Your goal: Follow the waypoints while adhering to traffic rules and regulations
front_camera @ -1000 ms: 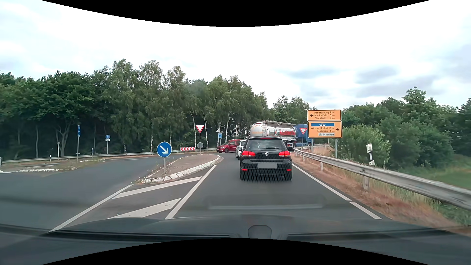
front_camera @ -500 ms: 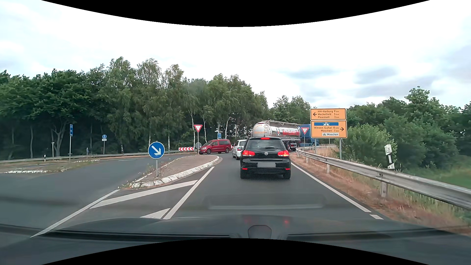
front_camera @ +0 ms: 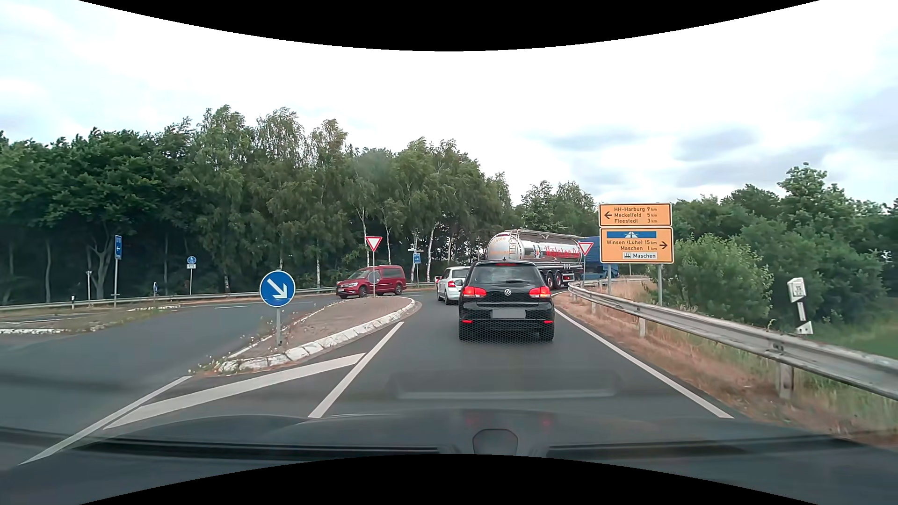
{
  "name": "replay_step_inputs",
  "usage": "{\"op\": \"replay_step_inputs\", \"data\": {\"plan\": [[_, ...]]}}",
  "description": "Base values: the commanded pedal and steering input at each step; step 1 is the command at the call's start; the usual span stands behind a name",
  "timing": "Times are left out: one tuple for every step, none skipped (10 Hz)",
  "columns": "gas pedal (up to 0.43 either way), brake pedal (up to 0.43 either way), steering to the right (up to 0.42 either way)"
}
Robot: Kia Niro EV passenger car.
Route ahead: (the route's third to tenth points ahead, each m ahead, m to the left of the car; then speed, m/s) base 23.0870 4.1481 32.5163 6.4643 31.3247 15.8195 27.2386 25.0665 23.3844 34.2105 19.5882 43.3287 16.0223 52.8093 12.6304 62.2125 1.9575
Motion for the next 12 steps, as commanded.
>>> {"op": "replay_step_inputs", "data": {"plan": [[0.067, 0.000, 0.004], [0.067, 0.000, 0.000], [0.067, 0.000, -0.002], [0.059, 0.000, -0.003], [0.047, 0.000, -0.003], [0.047, 0.000, -0.006], [0.039, 0.000, -0.008], [0.039, 0.000, -0.008], [0.039, 0.000, -0.008], [0.039, 0.000, -0.008], [0.039, 0.000, -0.008], [0.039, 0.000, -0.008]]}}
